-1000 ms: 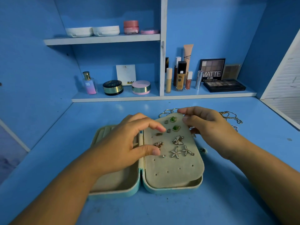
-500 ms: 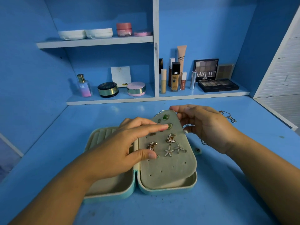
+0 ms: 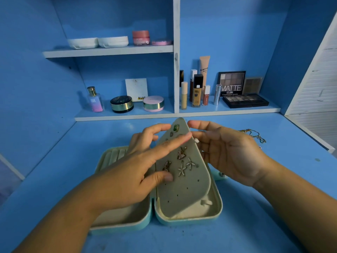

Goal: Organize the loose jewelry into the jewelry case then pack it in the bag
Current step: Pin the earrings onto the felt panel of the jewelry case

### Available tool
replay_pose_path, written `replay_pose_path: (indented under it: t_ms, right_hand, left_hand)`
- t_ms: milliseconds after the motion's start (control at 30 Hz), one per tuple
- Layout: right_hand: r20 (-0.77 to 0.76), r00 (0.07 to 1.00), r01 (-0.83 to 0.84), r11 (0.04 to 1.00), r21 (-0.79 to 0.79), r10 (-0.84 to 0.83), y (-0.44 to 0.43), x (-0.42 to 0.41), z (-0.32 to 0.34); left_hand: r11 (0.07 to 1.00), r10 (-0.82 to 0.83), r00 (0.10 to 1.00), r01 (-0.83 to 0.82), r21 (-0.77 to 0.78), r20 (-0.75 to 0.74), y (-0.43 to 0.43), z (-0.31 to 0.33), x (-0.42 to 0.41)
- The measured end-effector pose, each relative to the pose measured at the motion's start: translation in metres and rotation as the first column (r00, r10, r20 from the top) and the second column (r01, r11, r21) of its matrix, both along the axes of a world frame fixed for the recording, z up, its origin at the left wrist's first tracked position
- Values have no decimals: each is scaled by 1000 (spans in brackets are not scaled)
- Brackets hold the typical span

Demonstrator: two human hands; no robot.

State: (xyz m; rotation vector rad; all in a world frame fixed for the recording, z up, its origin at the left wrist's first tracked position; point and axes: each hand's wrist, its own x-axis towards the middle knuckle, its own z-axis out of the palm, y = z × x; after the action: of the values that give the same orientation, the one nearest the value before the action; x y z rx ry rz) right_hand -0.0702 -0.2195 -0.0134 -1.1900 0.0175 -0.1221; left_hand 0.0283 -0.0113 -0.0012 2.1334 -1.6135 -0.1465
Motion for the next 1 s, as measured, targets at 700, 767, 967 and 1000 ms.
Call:
replay_pose_path:
  t_ms: [700, 767, 967, 1000]
  right_hand:
    - [163, 982, 64, 635, -770, 99, 23, -7, -9]
    - [168, 984, 107, 581, -807, 52, 18, -7, -6]
    - [246, 881, 334, 166, -928, -404, -40, -10, 14]
    - [230, 847, 319, 111, -941, -479, -55, -12, 16]
  left_hand:
    - [987, -36, 993, 17, -161, -115, 9, 2, 12]
    - [987, -40, 992, 20, -162, -117, 9, 2, 12]
    - [980, -15, 988, -15, -197, -153, 10, 1, 15]
    - [980, 0, 986, -34, -198, -169, 11, 0, 16]
